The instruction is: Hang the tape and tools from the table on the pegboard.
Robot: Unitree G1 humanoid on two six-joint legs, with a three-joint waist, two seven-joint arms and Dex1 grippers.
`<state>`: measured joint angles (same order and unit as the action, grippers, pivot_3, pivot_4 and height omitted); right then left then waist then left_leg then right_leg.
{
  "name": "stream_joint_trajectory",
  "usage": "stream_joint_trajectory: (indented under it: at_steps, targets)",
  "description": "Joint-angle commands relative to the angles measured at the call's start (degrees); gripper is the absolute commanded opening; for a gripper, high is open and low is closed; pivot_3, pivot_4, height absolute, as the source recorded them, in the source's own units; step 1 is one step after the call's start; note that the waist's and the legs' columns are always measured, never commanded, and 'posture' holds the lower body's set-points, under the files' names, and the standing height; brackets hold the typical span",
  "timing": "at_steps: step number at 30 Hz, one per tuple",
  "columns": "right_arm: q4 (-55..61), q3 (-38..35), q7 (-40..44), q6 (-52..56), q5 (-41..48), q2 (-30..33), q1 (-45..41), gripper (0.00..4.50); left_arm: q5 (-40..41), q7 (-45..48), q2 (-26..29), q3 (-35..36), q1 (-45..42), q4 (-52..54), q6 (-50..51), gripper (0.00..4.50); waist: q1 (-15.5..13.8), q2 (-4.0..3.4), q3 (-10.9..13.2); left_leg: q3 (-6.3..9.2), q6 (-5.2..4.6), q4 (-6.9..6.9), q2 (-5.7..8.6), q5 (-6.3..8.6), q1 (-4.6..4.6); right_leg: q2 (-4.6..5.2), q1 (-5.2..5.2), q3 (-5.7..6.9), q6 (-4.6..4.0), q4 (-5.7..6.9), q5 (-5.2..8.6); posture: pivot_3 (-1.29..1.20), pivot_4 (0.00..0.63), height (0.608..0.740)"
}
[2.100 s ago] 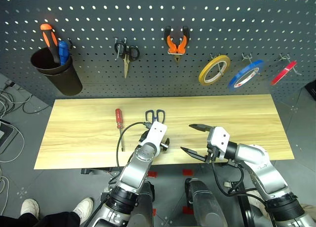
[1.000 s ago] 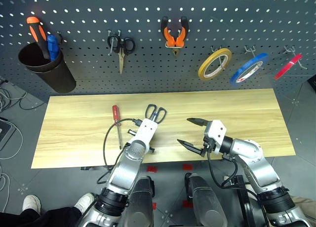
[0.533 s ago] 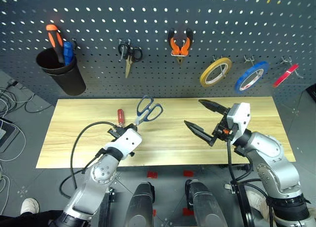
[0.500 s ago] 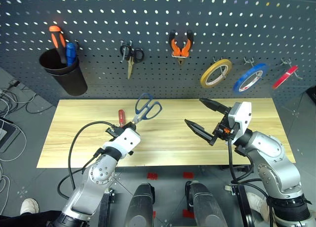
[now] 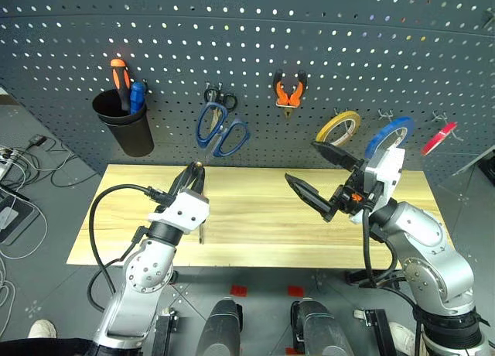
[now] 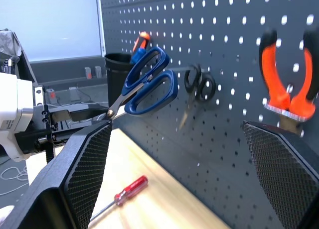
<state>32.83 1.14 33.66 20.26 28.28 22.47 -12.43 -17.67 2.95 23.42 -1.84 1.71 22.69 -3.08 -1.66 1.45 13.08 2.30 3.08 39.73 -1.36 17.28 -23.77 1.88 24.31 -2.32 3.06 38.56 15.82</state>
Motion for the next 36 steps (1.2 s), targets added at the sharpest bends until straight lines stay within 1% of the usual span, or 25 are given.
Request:
stream_joint_trajectory:
  at_steps: [1,12,25,27,28,35,36]
  targets:
    - [-0.3,-1.0,0.0,-1.9,-0.3,0.0,-0.9,4.50,-0.8,-0.6,-0.8,1.4,-1.6,1.0,-0.6,0.53,0.0,-0.03,-0.2,0.00,0.00,0.00,0.00,0.00,0.02,0.00,-0.02,-0.01,0.00,0.00,0.00,0.13,0.151,0.740]
    - [-1.6,-0.6,-0.4,-3.2,-1.9,-0.2,-1.6,4.50,-1.1,0.1,-2.1,1.7,-5.7,-3.9,1.3,0.53,-0.2,-0.02,-1.0,-0.04,-0.03,0.08,0.00,0.01,0.03,-0.07,-0.06,-0.02,0.00,0.05,0.00,0.13,0.153,0.740]
    - [-1.9,-0.3,-1.1,-3.2,-2.8,-0.7,-1.9,4.50,-0.8,3.3,-2.8,0.9,-5.1,-5.7,6.3,0.53,-0.2,-0.03,-1.0,-0.05,-0.04,0.13,0.00,0.02,0.06,-0.10,-0.07,-0.03,-0.01,0.23,0.00,0.12,0.164,0.740]
    - [-1.9,-0.2,-1.2,-3.2,-2.8,-0.7,-1.9,4.50,-0.7,3.4,-2.9,1.2,-5.0,-5.9,6.7,1.24,-0.2,-0.04,-1.0,-0.05,-0.04,0.14,0.00,0.02,0.07,-0.10,-0.08,-0.03,-0.01,0.29,0.00,0.12,0.169,0.740]
    - [-1.9,-0.2,-1.3,-3.1,-2.7,-0.6,-1.9,4.50,-0.6,3.4,-2.9,1.4,-5.0,-5.9,6.8,1.47,-0.2,-0.03,-1.0,-0.05,-0.04,0.14,-0.01,0.02,0.08,-0.09,-0.08,-0.03,-0.01,0.30,0.00,0.12,0.169,0.740]
    - [-1.8,0.0,-1.0,-3.0,-2.6,-0.4,-1.5,4.50,-0.4,3.4,-3.4,1.9,-4.5,-5.4,7.8,3.54,-0.2,-0.04,-1.0,-0.04,-0.15,0.14,-0.01,0.08,0.13,-0.10,-0.12,-0.03,-0.01,0.31,0.00,0.13,0.178,0.740]
    - [-1.9,0.2,-0.7,-3.0,-2.5,-0.3,-1.4,4.50,-0.5,3.4,-3.5,2.1,-4.0,-5.3,8.1,3.74,-0.2,-0.04,-1.0,-0.04,-0.16,0.14,-0.01,0.09,0.14,-0.10,-0.13,-0.03,-0.01,0.30,0.00,0.13,0.178,0.740]
